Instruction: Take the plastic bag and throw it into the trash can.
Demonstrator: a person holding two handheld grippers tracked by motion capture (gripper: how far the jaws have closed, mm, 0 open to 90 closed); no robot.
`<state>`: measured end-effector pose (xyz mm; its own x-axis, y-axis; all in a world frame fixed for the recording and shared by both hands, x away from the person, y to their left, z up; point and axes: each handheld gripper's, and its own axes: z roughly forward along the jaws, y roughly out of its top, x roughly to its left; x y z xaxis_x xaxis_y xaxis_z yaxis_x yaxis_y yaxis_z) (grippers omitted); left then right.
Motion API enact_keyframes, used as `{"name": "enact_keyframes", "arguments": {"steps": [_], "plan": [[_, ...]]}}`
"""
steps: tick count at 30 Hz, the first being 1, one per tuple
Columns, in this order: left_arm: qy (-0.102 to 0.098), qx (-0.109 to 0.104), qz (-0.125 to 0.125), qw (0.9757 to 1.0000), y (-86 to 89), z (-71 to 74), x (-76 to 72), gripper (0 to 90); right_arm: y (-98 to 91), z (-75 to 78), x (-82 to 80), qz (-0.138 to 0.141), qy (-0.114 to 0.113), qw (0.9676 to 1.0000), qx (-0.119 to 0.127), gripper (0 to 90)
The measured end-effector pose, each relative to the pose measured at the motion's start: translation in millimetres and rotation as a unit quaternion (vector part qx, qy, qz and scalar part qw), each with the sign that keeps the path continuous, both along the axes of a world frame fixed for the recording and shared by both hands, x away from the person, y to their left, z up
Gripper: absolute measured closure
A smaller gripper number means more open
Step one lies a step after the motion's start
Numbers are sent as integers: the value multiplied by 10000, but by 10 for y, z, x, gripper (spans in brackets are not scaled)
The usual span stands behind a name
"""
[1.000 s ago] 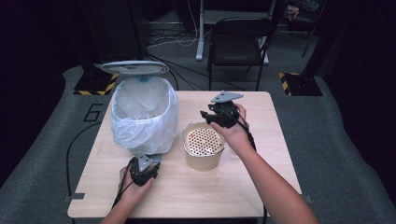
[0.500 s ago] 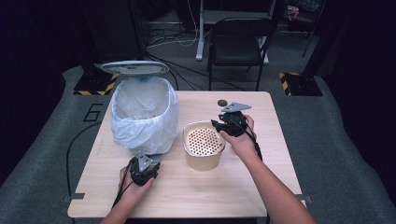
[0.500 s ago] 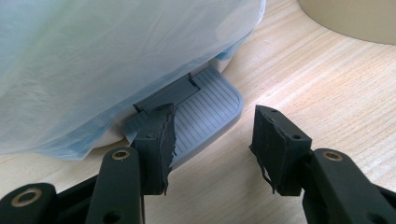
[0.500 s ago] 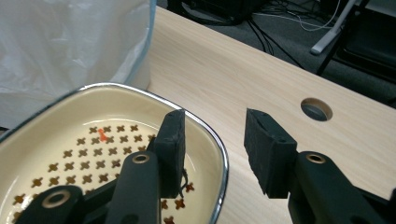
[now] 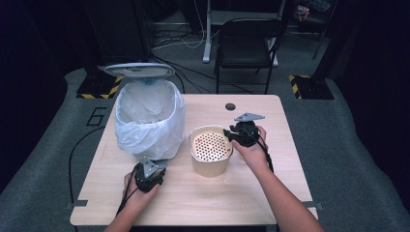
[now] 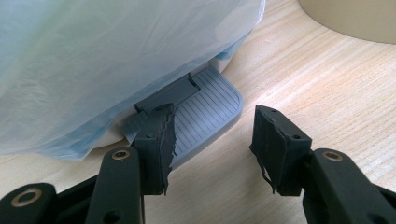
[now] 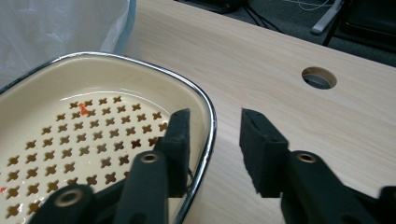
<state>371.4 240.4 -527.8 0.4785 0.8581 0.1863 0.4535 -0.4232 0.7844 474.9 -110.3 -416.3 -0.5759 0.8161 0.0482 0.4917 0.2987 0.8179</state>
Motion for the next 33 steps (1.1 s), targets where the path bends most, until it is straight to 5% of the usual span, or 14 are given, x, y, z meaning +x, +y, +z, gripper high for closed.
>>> {"name": "enact_keyframes", "arguments": {"steps": [6, 22, 33], "plan": [[-31, 5, 22, 10000, -5, -5, -1, 493, 5, -38, -12, 95, 46, 9999, 69, 771], [5, 16, 11, 10000, -5, 0, -3, 493, -58, -68, -95, 49, -17, 9993, 375, 782], [-1, 11, -3, 10000, 0, 0, -1, 493, -105, -102, -355, 70, -98, 9985, 529, 792]]}}
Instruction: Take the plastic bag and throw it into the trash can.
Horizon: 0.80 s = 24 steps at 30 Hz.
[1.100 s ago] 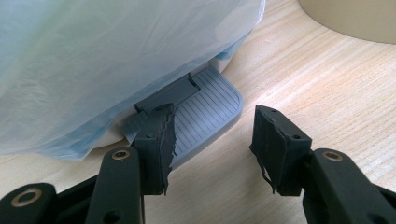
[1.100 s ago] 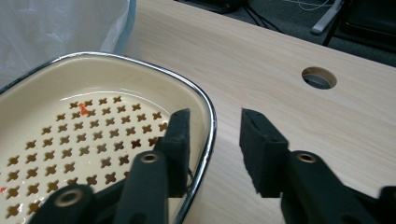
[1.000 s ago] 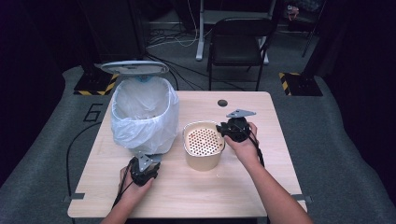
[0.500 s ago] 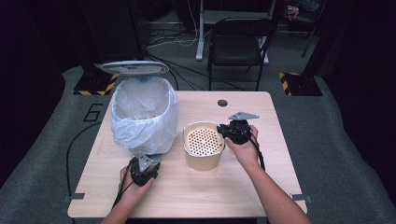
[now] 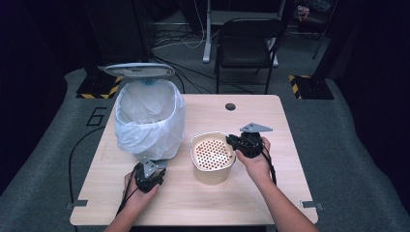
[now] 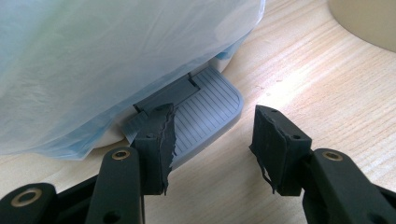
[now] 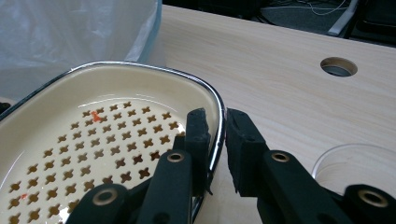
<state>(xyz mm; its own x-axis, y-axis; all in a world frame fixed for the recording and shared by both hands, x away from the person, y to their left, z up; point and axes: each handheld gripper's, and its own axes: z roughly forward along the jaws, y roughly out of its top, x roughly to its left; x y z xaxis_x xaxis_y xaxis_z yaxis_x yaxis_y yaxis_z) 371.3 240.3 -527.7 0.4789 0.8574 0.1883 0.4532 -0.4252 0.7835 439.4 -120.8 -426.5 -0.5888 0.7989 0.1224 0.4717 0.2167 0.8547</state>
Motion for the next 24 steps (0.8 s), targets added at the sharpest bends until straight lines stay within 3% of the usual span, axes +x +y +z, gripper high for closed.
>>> {"name": "enact_keyframes", "arguments": {"steps": [15, 24], "plan": [[7, 12, 12, 10000, -4, 0, -3, 493, -81, -76, -491, 142, -141, 9995, 249, 784], [5, 6, 29, 10000, -8, -1, -5, 493, -75, -110, -615, 170, -171, 9995, 218, 774]]}}
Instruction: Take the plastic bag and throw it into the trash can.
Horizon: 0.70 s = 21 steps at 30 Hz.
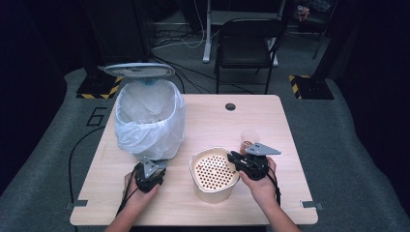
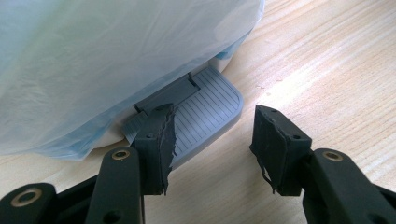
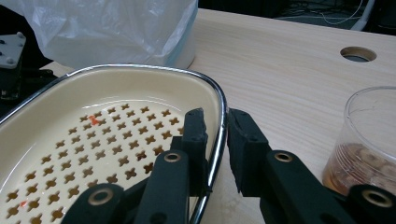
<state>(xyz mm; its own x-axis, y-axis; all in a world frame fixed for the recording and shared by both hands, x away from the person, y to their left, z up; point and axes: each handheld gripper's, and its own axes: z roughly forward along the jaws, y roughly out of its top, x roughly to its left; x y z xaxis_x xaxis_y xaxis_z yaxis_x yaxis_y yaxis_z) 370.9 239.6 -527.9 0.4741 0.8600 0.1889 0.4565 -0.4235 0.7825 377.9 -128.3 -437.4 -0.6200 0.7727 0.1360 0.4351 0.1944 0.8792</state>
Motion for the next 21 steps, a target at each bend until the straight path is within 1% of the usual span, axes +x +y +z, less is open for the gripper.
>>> {"name": "enact_keyframes", "arguments": {"steps": [2, 7, 8, 9, 10, 11, 12, 15, 17, 19, 20, 21], "plan": [[-2, 4, -1, 10000, 0, 0, 0, 493, 2, -2, -2, 23, -30, 10000, -49, 776], [-6, 22, -11, 10000, 1, 1, 1, 493, -5, 11, 10, 47, 6, 10000, -32, 772], [-6, 23, -13, 10000, 3, 2, 2, 493, -9, 22, 9, 35, 20, 10000, 13, 747], [-6, 25, -17, 10000, 4, 3, 2, 493, -20, 37, 18, 36, -35, 10000, 38, 730], [-5, 26, -15, 10000, 3, 2, 2, 493, -31, 56, 23, 17, -43, 9999, 90, 714], [3, 12, -16, 10000, 2, 1, 1, 493, -58, 99, 32, -18, -75, 9998, 179, 694], [3, 12, -16, 10000, 2, 1, 1, 493, -58, 99, 32, -18, -75, 9998, 179, 694], [1, 7, -16, 10000, 3, 1, 2, 493, -127, 175, 50, -125, -198, 9995, 192, 654], [0, 7, -17, 10000, 3, 1, 2, 493, -150, 189, 60, -147, -240, 9994, 213, 641], [-5, 26, -19, 10000, 5, 3, 3, 493, -204, 211, 74, -208, -281, 9991, 228, 591], [-3, 21, -17, 10000, 5, 3, 2, 493, -264, 208, 106, -300, -355, 9988, 166, 540], [-35, 11, 1, 10000, 3, -2, 3, 493, -264, 208, 106, -300, -355, 9988, 166, 540]]}}
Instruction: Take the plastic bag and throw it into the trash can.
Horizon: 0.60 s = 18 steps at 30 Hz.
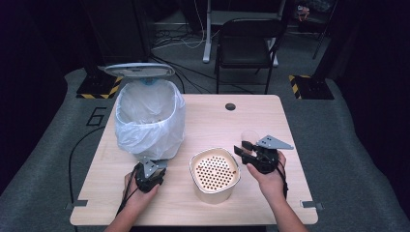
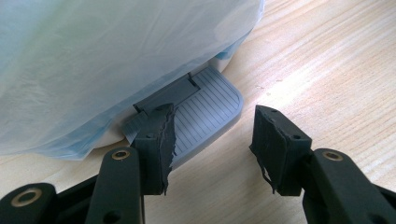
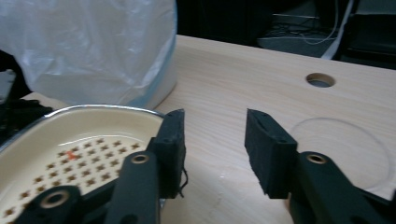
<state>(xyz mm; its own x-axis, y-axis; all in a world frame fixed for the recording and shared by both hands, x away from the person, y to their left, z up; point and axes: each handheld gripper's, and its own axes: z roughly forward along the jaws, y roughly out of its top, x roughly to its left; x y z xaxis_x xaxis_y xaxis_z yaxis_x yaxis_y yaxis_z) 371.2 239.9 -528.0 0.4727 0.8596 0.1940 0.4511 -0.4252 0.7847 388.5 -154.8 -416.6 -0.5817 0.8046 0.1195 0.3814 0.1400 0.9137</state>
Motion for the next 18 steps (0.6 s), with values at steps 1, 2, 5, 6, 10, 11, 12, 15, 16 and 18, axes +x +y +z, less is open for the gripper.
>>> {"name": "enact_keyframes", "arguments": {"steps": [1, 2, 5, 6, 10, 11, 12, 15, 16, 18], "plan": [[37, -10, -32, 10000, 6, 4, 1, 493, -35, -9, 18, -60, 10, 10000, -18, 524], [28, -7, -29, 10000, 7, 5, 2, 493, -73, -22, 36, -122, 33, 9999, -21, 507], [37, -18, -28, 10000, 6, 4, 1, 493, -182, -78, 94, -278, 96, 9996, -60, 460], [35, -20, -28, 10000, 5, 3, 1, 493, -215, -98, 110, -332, 90, 9994, -95, 448], [2, -12, -4, 10000, 0, -1, 0, 493, -310, -180, 172, -394, 151, 9987, -274, 412], [2, -17, 0, 10000, -1, -1, 0, 493, -328, -200, 184, -401, 135, 9985, -361, 407], [1, -21, -3, 10000, -1, -2, 0, 493, -339, -219, 196, -407, 118, 9982, -434, 406], [0, -18, -7, 10000, 0, -1, 1, 493, -379, -261, 241, -386, 148, 9975, -577, 397], [1, -20, -7, 10000, 0, -2, 1, 493, -408, -285, 275, -383, 203, 9977, -519, 376], [1, -17, -7, 10000, 0, -1, 1, 493, -421, -295, 290, -353, 281, 9980, -441, 373]]}}
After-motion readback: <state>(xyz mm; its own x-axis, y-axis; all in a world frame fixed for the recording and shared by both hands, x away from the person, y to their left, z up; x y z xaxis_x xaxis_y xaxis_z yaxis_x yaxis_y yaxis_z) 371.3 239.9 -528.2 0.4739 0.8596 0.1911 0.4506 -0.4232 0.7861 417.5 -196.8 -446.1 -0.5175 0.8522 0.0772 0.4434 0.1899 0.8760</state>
